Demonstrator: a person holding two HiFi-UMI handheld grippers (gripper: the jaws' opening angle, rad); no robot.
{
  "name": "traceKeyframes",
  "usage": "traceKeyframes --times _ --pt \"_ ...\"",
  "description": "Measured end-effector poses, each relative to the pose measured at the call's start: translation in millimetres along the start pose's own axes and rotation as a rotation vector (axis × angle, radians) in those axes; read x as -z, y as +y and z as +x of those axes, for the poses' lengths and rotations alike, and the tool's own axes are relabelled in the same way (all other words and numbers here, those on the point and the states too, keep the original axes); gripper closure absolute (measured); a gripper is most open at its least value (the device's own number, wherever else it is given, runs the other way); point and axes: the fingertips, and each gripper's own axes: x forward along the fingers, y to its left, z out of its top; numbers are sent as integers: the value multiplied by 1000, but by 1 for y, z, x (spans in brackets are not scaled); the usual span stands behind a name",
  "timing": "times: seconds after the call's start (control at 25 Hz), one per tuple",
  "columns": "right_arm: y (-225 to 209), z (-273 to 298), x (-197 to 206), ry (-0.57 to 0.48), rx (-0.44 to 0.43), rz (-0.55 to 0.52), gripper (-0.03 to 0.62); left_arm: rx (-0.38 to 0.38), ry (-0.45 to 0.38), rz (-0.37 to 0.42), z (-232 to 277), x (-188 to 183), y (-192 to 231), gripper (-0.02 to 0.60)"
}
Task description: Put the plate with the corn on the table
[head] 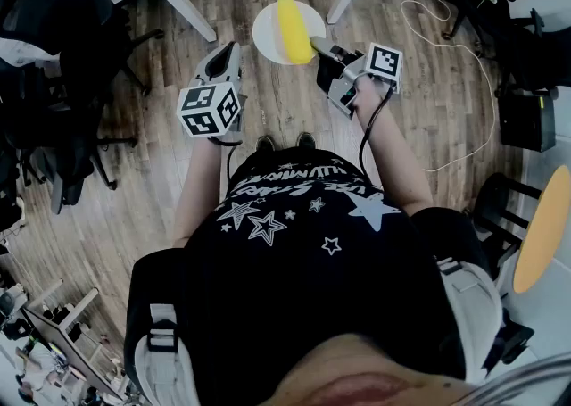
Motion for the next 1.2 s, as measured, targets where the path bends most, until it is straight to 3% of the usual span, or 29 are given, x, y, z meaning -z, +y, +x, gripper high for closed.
traceKeyframes --times 0.44,1.2 --pt "8 13 9 4 2 -28 572 36 12 4 1 0 9 575" --pt "19 57 66 -51 -10 -44 572 89 14 8 -40 12 73 575"
